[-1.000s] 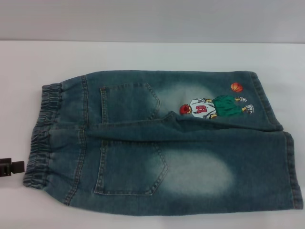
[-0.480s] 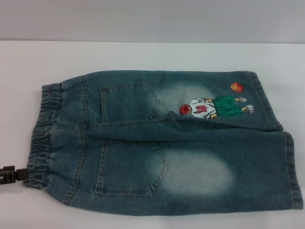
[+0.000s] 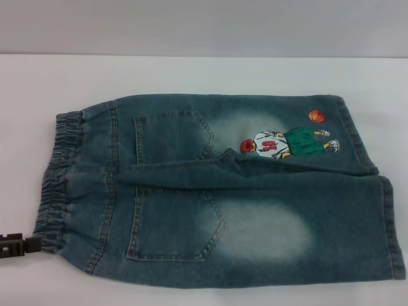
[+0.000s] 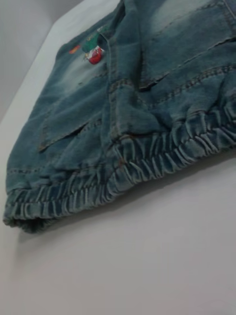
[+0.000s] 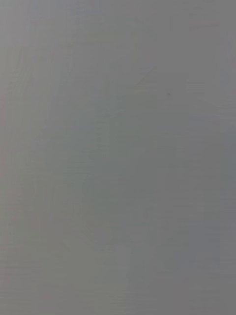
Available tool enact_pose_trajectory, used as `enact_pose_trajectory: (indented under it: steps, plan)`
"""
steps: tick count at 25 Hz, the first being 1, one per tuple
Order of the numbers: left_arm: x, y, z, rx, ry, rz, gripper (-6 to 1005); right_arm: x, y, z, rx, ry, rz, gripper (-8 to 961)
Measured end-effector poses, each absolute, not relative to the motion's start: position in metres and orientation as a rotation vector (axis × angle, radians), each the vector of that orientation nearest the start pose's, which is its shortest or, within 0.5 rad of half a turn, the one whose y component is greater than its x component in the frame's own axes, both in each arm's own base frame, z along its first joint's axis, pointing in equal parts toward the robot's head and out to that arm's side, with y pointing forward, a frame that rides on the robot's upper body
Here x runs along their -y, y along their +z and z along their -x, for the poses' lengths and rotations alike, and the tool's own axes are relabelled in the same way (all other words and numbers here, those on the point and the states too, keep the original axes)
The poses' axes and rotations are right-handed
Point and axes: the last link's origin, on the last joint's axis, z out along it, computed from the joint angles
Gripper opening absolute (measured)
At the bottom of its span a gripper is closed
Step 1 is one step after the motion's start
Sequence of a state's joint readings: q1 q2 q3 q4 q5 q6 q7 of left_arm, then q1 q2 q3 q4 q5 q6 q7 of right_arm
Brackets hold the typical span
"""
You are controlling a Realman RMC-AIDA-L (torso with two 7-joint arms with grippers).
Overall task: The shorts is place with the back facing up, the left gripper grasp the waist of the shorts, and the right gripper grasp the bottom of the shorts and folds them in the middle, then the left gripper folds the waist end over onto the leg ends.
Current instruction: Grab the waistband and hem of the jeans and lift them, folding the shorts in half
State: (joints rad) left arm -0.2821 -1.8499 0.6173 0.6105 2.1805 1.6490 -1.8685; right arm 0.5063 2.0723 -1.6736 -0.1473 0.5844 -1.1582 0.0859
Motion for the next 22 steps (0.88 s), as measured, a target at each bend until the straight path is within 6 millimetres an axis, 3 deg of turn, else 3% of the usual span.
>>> enact_pose_trajectory:
  steps: [22]
  plan:
    - [-0.2446, 0.0786, 0.3854, 1.592, -0.404, 2.389, 813, -0.3628, 0.0473, -0.3361, -0.516, 0.69, 1.275, 591]
